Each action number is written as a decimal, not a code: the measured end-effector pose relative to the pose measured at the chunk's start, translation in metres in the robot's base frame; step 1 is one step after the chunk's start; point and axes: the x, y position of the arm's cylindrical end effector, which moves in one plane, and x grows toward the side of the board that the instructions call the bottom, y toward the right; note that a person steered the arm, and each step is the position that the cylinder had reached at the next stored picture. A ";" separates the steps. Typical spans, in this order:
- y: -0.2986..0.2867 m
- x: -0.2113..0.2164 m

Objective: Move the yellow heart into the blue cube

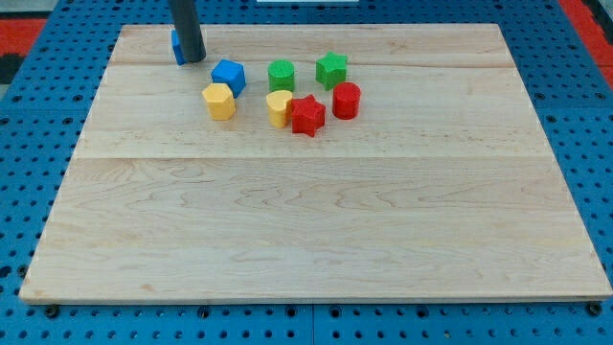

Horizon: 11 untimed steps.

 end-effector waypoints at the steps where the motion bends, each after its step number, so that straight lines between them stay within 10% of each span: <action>1: -0.009 0.000; 5: 0.153 0.024; 8: 0.178 0.128; 10: 0.075 0.145; 11: 0.118 0.145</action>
